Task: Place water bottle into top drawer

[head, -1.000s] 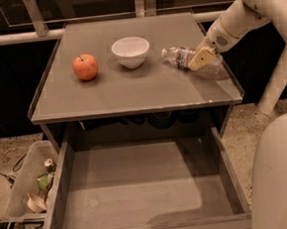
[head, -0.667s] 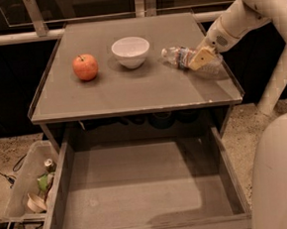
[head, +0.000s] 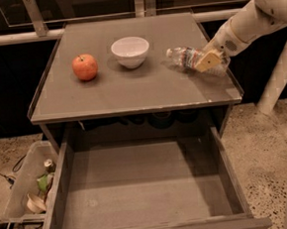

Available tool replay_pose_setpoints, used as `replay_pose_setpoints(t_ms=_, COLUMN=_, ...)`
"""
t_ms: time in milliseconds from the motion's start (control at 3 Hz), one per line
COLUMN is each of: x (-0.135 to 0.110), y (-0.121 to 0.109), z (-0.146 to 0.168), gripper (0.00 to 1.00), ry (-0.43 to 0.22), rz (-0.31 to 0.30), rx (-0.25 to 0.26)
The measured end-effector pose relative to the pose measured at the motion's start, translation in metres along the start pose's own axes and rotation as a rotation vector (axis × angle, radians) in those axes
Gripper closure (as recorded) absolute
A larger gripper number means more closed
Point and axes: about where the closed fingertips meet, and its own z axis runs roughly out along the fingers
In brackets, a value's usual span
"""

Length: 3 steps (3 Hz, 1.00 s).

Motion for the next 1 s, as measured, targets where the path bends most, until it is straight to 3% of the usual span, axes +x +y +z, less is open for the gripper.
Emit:
replay_pose_setpoints(t_ms=333, x=0.005, y=0.031, z=-0.041, gripper=1.00, ry=-0.070, rz=-0.018, rx=0.026)
replay_pose_setpoints(t_ms=1000, x=0.010, y=0.119, z=-0.116, gripper=1.00, ry=-0.207, rz=-0.109, rx=0.038)
